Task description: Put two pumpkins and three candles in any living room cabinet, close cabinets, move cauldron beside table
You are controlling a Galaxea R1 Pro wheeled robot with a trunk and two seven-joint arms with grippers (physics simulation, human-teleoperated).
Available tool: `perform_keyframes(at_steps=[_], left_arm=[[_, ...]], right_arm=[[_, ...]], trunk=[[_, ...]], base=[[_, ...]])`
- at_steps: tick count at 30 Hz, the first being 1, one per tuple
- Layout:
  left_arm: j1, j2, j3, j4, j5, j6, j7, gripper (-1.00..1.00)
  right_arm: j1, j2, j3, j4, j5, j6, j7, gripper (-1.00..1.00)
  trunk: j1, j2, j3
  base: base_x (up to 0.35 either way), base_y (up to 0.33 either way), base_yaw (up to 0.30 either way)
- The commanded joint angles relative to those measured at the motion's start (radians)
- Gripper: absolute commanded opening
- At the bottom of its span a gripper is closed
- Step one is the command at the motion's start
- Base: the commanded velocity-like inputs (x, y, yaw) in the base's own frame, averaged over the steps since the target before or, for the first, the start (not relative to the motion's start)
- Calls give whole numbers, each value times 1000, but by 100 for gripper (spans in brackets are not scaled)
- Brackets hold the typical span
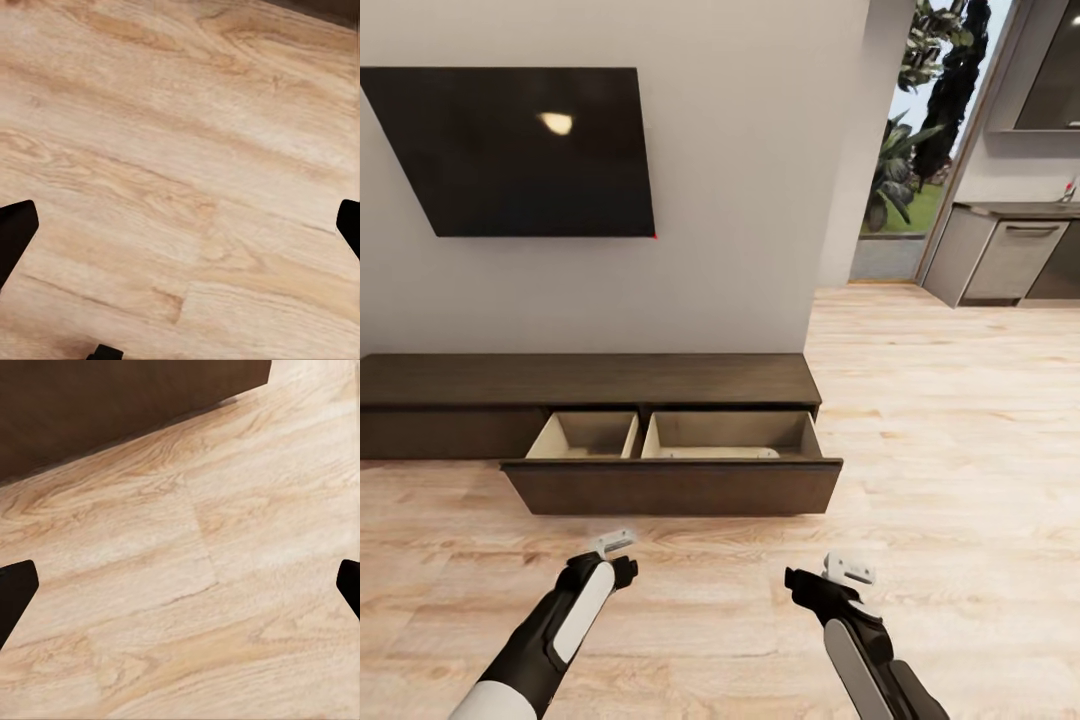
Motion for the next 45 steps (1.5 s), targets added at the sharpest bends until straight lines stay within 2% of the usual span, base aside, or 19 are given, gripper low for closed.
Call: perform_keyframes(at_steps=[1, 3, 4, 7, 8, 10, 13, 15, 17, 20, 23, 28, 34, 37, 40, 45], left_arm=[[-1, 1, -33, 13, 9, -34, 10, 100], [-1, 0, -92, 41, 8, -104, 10, 100], [-1, 0, -106, 48, 8, -121, 10, 100], [-1, -1, -168, 90, 9, -205, 10, 100], [-1, -1, -175, 98, 9, -217, 10, 100], [-1, -2, -196, 129, 9, -262, 9, 100], [-1, -2, -216, 151, 9, -307, 8, 100], [-1, -3, -224, 156, 9, -332, 8, 100], [-1, -4, -238, 171, 10, -385, 7, 100], [-1, -4, -260, 221, 11, -470, 4, 100], [0, -5, -306, 303, 10, -583, -28, 100], [0, -2, -356, 373, 11, -706, -59, 100], [-2, -3, -379, 387, 8, -734, -64, 100], [-2, -4, -412, 384, 5, -737, -65, 100], [-2, -2, -463, 372, 4, -738, -68, 100], [-7, 1, -480, 367, 2, -737, -80, 100]], right_arm=[[-1, 0, 3, 17, -5, -17, -9, 100], [-1, 0, 7, 60, -2, -68, -8, 100], [-1, 0, 8, 71, -1, -82, -8, 100], [-1, 0, 12, 115, 0, -190, -7, 100], [-1, 0, 12, 121, 0, -213, -6, 100], [-1, 0, 23, 139, 3, -312, 1, 100], [-1, -1, 97, 165, 40, -415, 19, 100], [-1, 2, 136, 191, 62, -438, 23, 100], [-1, 3, 167, 261, 91, -462, 27, 100], [-1, 3, 192, 350, 134, -512, 29, 100], [-1, 3, 227, 413, 188, -606, 30, 100], [-1, 3, 244, 446, 203, -718, 35, 100], [-1, 3, 243, 456, 202, -745, 52, 100], [-1, 2, 243, 458, 201, -761, 54, 100], [-1, 3, 243, 462, 200, -785, 55, 100], [-1, 5, 242, 470, 207, -788, 63, 100]], trunk=[[4, -8, -4], [12, -22, -10], [15, -29, -14], [27, -50, -23], [31, -57, -26], [38, -71, -32], [50, -92, -42], [58, -106, -48], [65, -120, -54], [77, -141, -64], [88, -162, -73], [107, -197, -89], [130, -239, -108], [142, -260, -117], [153, -281, -126], [173, -316, -142]], base=[[0, 0, 0], [0, 0, 0], [0, 0, 0], [0, 0, 0], [0, 0, 0], [0, 0, 0], [0, 0, 0], [0, 0, 0], [0, 0, 0], [0, 0, 0], [0, 0, 0], [0, 0, 0], [0, 0, 0], [0, 0, 0], [0, 0, 0], [0, 0, 0]])
